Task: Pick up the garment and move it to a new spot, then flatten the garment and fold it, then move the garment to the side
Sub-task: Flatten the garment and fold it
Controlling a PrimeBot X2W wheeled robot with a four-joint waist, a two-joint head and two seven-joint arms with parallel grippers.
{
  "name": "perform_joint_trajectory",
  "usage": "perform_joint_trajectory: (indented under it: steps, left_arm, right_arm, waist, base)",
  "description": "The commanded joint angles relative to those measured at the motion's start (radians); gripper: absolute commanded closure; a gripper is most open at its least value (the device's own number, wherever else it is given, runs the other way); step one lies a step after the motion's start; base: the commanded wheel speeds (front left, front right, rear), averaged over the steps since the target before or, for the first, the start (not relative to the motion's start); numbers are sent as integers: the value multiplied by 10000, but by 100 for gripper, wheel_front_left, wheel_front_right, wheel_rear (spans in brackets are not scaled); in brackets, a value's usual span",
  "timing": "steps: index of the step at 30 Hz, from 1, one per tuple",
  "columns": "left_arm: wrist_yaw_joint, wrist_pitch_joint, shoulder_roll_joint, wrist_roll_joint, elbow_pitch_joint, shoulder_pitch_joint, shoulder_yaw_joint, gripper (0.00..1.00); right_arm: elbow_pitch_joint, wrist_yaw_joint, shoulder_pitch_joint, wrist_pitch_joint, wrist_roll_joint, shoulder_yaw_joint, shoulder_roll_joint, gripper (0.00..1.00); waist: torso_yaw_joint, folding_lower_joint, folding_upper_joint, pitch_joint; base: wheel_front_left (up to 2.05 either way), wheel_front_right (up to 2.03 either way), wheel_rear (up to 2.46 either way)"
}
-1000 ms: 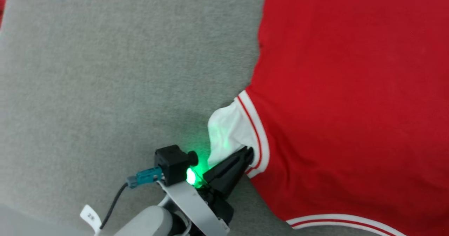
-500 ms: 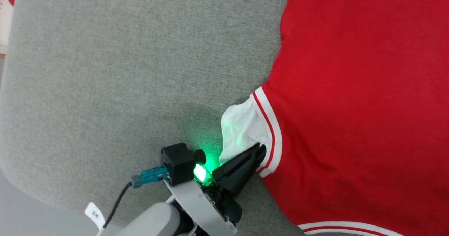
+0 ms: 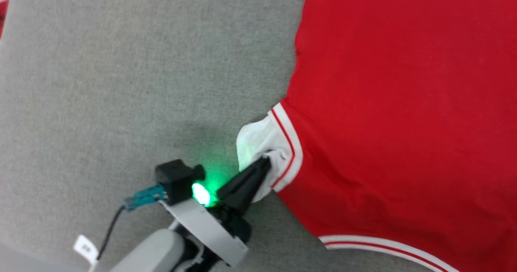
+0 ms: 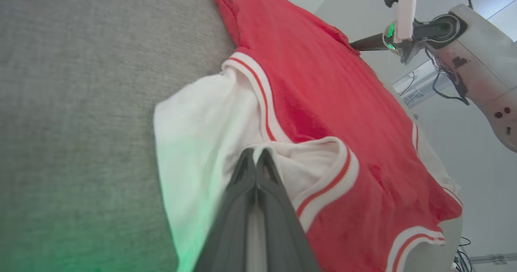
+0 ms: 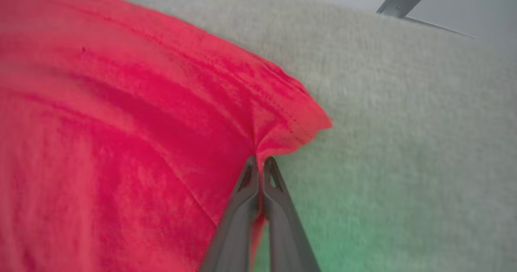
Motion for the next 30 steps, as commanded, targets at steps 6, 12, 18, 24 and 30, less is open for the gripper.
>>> perform_joint_trajectory:
  steps: [6,12,18,24,30]
  left_arm:
    - [457,41,700,-140,99,537,389,100]
    - [809,86,1175,-204,-228,951,598,100]
    - [1127,6,1469,-266,-531,1333,789,100]
    - [1356,-5,1675,-284,-850,1594,909,100]
    - [1425,105,1770,-237,-1004,1505,884,100]
  right_arm:
    - [-2064,-6,2686,-111,1495,890,-1289,100]
    - [-4058,-6,5087,-56,2538,943,-2403,100]
    - [-5576,-6,7779,-272,2997,461,-2641,100]
    - [-6732,-6,10356,-253,2829,123,-2169,100]
    - [-7478,-6,11325,-321,2285,-55,-1414,100]
  waist:
    - [-1288,0,0,-1367]
    - [-2008,0,0,-1876]
    - [-2446,0,0,-2233]
    - [-2760,0,0,-2292]
    - [-2928,0,0,-2233]
  base:
    - [0,0,0]
    - [0,0,0]
    - [0,0,0]
    - [0,0,0]
    - [0,0,0]
